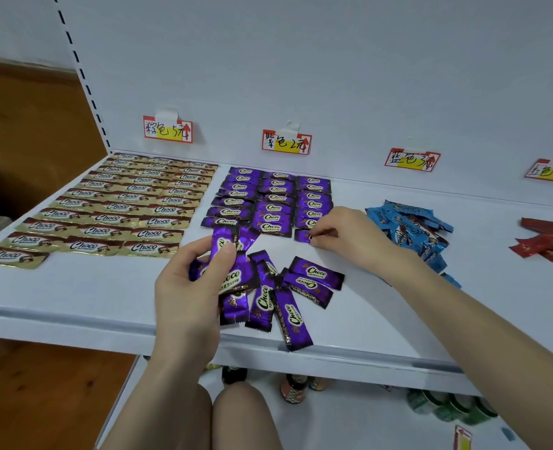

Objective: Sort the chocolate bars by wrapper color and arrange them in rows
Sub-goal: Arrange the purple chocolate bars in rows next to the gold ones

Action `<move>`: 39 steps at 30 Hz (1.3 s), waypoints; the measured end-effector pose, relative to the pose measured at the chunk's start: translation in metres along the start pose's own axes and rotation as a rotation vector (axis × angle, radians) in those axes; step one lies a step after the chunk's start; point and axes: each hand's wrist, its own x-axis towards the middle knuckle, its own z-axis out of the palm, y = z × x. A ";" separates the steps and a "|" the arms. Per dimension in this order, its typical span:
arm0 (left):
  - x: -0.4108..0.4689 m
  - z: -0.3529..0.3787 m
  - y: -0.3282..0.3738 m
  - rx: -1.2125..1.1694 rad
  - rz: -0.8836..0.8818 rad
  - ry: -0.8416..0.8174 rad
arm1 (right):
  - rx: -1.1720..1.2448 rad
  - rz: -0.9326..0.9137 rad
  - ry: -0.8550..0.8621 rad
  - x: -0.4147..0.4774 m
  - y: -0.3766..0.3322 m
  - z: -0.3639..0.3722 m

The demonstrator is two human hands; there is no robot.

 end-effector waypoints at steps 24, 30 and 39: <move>-0.006 -0.005 0.006 -0.036 -0.011 0.010 | -0.053 0.023 0.000 0.003 -0.002 0.001; -0.007 -0.007 0.005 -0.044 -0.010 0.010 | -0.047 0.009 0.017 0.004 0.000 0.005; -0.014 -0.006 0.013 -0.120 -0.077 -0.028 | 0.369 0.040 0.227 -0.014 -0.038 -0.015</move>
